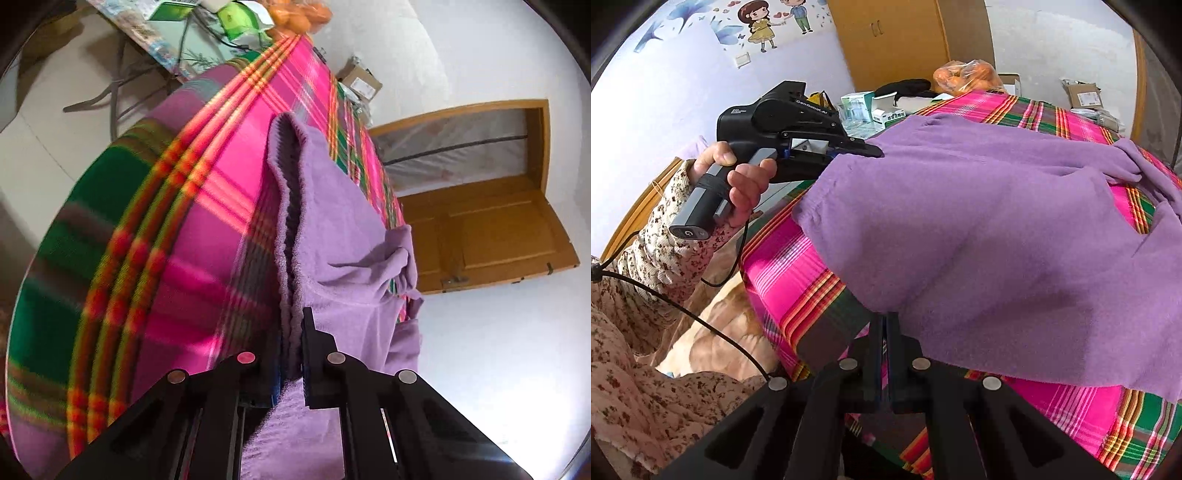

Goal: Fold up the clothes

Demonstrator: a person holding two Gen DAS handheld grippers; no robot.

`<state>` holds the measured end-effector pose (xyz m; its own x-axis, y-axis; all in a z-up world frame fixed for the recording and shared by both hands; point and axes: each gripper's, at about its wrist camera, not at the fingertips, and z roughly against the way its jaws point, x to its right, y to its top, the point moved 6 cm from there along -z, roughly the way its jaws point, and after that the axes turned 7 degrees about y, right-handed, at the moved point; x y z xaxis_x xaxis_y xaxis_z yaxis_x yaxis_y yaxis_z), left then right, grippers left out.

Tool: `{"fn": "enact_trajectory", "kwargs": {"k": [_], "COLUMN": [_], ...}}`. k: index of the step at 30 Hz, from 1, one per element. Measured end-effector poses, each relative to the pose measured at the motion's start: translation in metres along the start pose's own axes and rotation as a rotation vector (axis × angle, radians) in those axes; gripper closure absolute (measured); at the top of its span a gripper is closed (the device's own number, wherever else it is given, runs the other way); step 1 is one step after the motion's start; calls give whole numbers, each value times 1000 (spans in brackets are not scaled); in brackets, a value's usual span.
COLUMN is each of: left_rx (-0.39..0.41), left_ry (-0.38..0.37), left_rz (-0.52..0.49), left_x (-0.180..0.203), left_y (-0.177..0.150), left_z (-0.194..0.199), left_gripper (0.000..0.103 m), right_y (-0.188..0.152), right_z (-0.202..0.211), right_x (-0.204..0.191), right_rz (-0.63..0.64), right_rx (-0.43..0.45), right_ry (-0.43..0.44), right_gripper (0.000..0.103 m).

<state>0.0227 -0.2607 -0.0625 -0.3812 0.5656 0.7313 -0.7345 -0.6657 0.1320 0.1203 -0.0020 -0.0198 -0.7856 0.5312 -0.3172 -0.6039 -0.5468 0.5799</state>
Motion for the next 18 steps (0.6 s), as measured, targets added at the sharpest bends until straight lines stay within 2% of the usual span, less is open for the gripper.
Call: {"fn": "enact_trajectory", "kwargs": {"k": [6,13,18], "left_rx": [7,53,26], "left_ry": [16,32,57], "left_rz": [15,2,40], "left_x": [-5,-2,-13], "left_y": [1,1,-3], "left_z": [-1,12,1], "left_gripper": [95,95,94], "right_y": [0,-2,-6], "right_z": [-3,-4,-6], "right_x": [1,1,8], "right_rz": [-8,-2,-24], "right_rx": [-3,-2,-19], "right_ry": [22,61,67], "right_gripper": [101,101,101]}}
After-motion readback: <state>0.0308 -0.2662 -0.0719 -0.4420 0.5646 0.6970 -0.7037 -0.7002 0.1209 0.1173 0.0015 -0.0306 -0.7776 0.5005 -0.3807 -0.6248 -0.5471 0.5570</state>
